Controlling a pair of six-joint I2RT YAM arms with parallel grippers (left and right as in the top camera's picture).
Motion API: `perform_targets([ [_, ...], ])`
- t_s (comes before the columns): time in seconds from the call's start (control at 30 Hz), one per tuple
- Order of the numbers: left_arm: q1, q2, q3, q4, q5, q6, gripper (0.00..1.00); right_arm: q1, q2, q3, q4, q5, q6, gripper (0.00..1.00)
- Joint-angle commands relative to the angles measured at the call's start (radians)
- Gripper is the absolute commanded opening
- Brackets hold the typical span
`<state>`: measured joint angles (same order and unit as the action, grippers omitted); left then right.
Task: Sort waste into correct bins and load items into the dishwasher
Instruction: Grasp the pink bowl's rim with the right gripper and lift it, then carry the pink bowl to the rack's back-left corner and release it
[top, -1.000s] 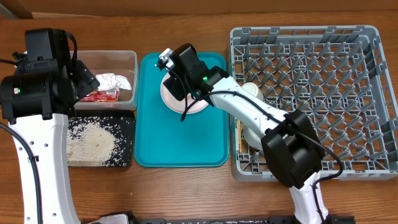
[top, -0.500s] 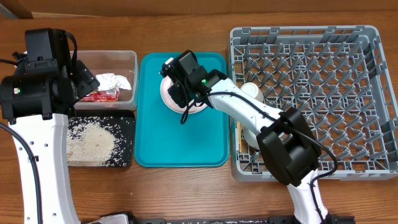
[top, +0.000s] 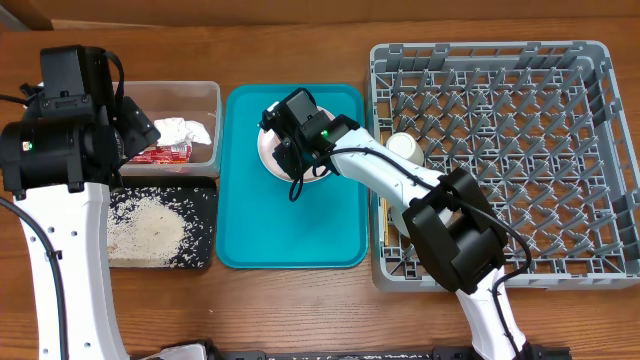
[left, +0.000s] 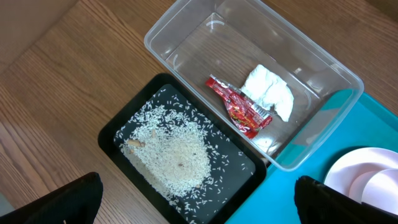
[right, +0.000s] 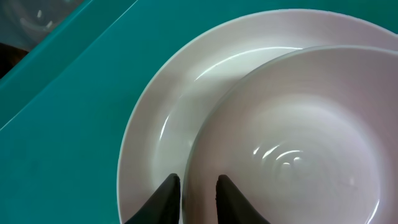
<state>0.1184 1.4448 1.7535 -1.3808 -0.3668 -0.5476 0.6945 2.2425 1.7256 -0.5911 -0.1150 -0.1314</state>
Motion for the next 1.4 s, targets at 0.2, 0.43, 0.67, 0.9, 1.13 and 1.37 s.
perform_targets([
  [0.2, -0.001, 0.000, 0.016, 0.000, 0.001, 0.009, 1.00, 0.001, -0.001, -0.002, 0.005, 0.017, 0.000, 0.11],
  [0.43, -0.001, 0.000, 0.016, 0.000, 0.001, 0.009, 1.00, 0.006, -0.058, 0.031, -0.010, -0.097, 0.001, 0.04],
  [0.67, -0.001, 0.000, 0.016, 0.001, 0.001, 0.009, 1.00, -0.065, -0.232, 0.126, -0.064, -0.200, 0.172, 0.04],
  [0.9, -0.001, 0.000, 0.016, 0.000, 0.001, 0.009, 1.00, -0.377, -0.328, 0.133, 0.095, -0.776, 0.476, 0.04],
  [1.13, -0.001, 0.000, 0.016, 0.000, 0.001, 0.009, 1.00, -0.627, -0.240, 0.133, 0.186, -0.951, 0.691, 0.04],
  [1.37, -0.001, 0.000, 0.016, 0.000, 0.001, 0.009, 1.00, -0.690, -0.102, 0.132, 0.331, -1.144, 0.972, 0.04],
])
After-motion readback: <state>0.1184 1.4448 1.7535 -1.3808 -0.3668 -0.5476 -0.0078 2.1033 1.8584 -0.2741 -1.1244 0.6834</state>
